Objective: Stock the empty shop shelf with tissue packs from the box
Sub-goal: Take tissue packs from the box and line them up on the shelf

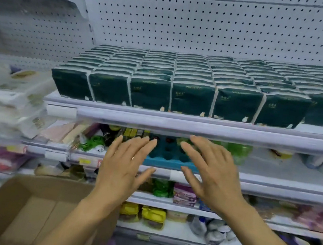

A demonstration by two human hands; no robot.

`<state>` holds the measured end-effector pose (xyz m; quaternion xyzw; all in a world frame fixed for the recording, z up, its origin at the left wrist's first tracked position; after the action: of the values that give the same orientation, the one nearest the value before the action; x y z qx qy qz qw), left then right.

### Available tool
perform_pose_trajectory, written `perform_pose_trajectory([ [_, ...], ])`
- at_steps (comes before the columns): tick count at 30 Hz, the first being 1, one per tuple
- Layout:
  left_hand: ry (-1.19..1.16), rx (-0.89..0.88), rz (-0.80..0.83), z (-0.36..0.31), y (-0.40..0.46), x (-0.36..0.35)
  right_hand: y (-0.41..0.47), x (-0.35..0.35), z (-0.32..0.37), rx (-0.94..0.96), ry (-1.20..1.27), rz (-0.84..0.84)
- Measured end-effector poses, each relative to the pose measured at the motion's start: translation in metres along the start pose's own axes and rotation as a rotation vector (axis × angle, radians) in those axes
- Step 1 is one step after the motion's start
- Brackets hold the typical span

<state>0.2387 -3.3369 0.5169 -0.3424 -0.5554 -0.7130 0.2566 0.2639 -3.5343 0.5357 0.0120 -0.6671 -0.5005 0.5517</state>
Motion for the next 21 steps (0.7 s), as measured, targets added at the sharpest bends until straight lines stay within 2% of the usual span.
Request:
perform_pose_trajectory([
  [5, 0.055, 0.052, 0.193, 0.091, -0.081, -0.009, 0.002, -0.091, 0.081, -0.13, 0.042, 0.17],
  [11, 0.066, 0.127, 0.35, 0.184, -0.166, -0.029, -0.001, -0.179, 0.159, -0.228, 0.115, 0.316],
  [16, 0.027, 0.218, 0.538, 0.229, -0.236, -0.078, -0.012, -0.258, 0.184, -0.263, 0.164, 0.477],
  [21, -0.123, 0.311, 0.732, 0.249, -0.301, -0.145, -0.029, -0.348, 0.194, -0.248, 0.197, 0.685],
])
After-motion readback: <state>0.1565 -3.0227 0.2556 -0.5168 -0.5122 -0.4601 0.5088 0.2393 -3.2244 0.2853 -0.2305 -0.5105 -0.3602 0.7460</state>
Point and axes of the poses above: each hand's wrist, its own y-axis towards the middle knuckle, its own x-axis out of the back of the hand, z = x × y, the point moved 6 cm from there along y, towards the middle knuckle, and after that the axes turned 12 degrees about y, right-handed, at the moved point
